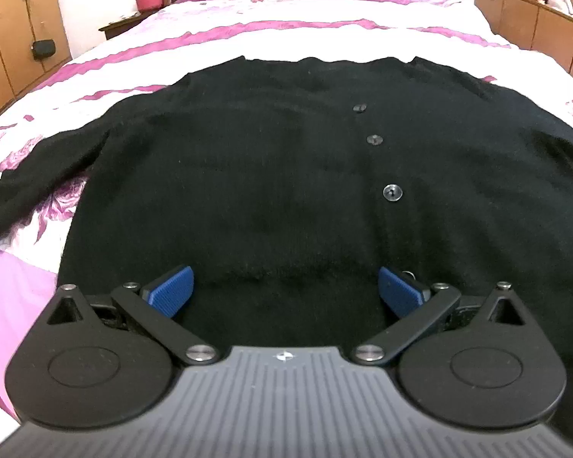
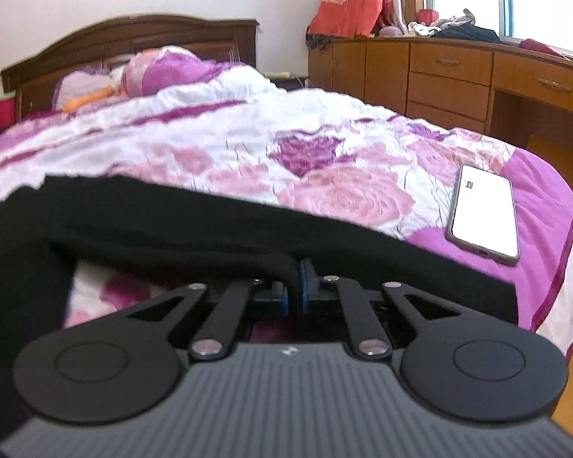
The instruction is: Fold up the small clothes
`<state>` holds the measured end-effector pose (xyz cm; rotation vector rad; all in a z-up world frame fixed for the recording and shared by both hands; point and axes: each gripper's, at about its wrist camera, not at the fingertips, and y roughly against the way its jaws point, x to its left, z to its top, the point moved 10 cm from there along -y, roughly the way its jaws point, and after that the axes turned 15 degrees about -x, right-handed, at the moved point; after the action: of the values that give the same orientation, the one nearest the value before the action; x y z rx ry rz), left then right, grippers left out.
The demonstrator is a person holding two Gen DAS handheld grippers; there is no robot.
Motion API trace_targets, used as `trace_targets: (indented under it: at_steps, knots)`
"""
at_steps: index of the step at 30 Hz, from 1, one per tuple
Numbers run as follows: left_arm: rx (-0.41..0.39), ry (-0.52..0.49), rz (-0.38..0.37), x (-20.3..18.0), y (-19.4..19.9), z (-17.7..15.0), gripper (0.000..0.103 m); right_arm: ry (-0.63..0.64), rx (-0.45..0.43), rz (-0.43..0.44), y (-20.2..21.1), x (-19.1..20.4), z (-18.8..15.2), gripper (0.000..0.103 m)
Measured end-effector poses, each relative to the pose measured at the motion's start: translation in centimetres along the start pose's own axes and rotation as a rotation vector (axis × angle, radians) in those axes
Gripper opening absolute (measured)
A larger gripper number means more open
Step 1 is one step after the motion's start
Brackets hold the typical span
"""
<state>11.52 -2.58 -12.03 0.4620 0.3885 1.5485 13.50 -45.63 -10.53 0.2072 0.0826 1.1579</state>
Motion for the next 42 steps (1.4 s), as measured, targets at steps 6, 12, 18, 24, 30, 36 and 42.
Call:
trace_targets:
  at_steps: [6,12,18,24,30,36,42]
  knots:
    - [-0.045,0.013,-0.018,0.3,1.2,1.2,0.103,-0.038,-0.104,0.051,1.0,1.4,3.3,0.009]
    - [-0.09,0.033,-0.03,0.7,2.3,2.6,0.103,-0.015,-0.206,0.189,2.0,6.0,7.5,0.009]
    - [-0.13,0.032,-0.026,1.8,2.7,3.6,0.103,0.069,-0.233,0.392,2.9,14.4,9.1,0.009]
    - [-0.141,0.013,0.016,3.6,1.5,3.3,0.103,0.171,-0.142,0.522,2.0,21.7,5.4,0.009]
    - [-0.099,0.044,0.041,5.4,-0.5,2.0,0.103,0.196,0.006,0.56,1.1,25.4,0.1,0.01]
    - [-0.081,0.045,0.051,6.1,-1.4,1.0,0.103,0.151,0.078,0.523,1.5,25.5,-1.9,0.012]
    - [-0.07,0.031,0.057,5.8,-1.0,1.1,0.103,0.107,0.135,0.519,4.4,24.2,-1.3,0.051]
